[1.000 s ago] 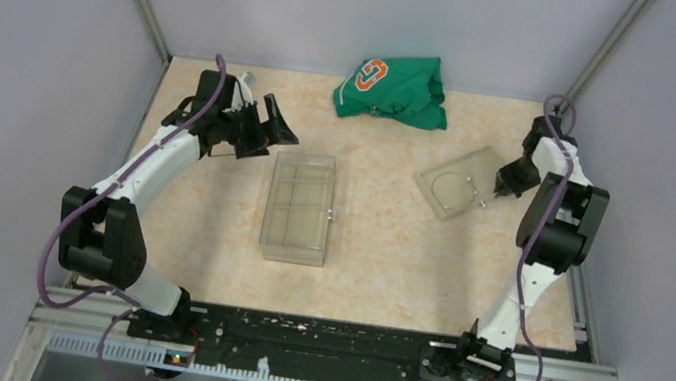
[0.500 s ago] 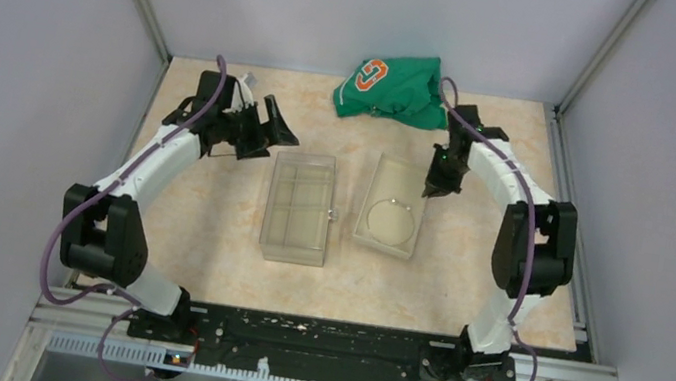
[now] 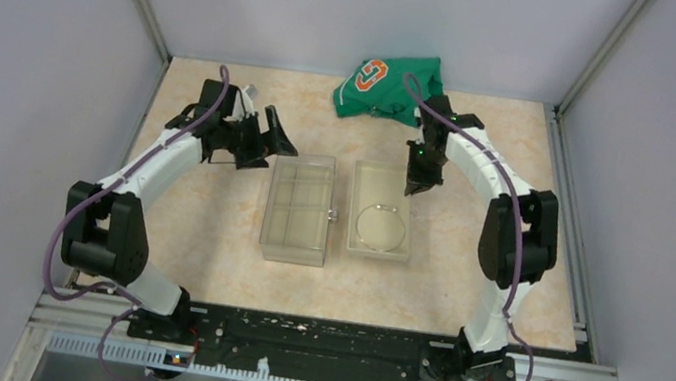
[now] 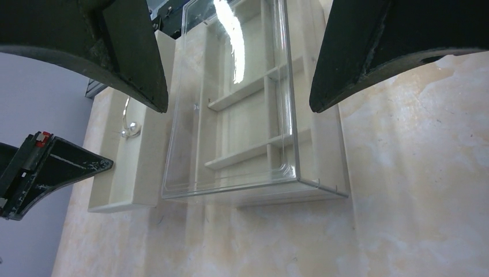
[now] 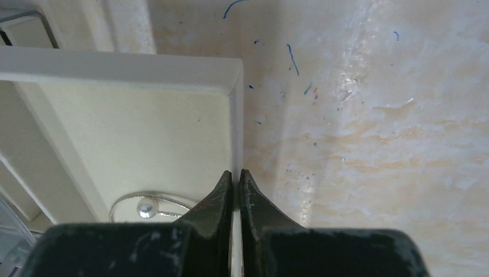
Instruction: Organize the mixed jewelry
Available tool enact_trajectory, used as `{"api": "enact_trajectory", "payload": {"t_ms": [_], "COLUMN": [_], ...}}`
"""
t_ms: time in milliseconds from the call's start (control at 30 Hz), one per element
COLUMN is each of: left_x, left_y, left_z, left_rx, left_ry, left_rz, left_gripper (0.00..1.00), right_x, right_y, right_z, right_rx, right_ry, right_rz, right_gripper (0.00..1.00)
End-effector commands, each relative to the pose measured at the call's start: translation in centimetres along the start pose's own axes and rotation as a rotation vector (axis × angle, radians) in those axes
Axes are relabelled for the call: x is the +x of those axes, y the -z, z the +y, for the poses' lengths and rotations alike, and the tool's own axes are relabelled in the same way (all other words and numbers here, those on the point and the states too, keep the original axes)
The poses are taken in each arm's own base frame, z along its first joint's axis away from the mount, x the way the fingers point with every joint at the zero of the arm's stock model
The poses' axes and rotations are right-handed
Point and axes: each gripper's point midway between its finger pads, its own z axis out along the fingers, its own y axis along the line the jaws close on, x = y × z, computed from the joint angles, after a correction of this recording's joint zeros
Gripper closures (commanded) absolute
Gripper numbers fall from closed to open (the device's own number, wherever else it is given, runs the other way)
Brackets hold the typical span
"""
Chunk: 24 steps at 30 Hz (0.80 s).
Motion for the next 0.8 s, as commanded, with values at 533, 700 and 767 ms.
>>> {"api": "enact_trajectory", "payload": {"t_ms": [533, 700, 767], "left_x": [1.2, 1.5, 1.6], "left_y": [-1.0, -1.3, -1.4], "left_z": [0.4, 0.6, 0.6], "left_rx": [0.034, 0.035, 0.036], "left_ry": [0.022, 0.026, 0.028], "left_rz": [0.054, 0.067, 0.070], "left_gripper": [0.02, 0.02, 0.02], "right_x": [-1.6, -1.6, -1.6], "right_y": [-0.4, -0.2, -0.2], "right_z": [5.6, 5.9, 6.0], "right_rx": [0.044, 0.043, 0.040], "right_ry": [0.016, 0.019, 0.019], "right_rz": [-0.041, -0.042, -0.041], "right_gripper": [1.00, 1.00, 1.00]}}
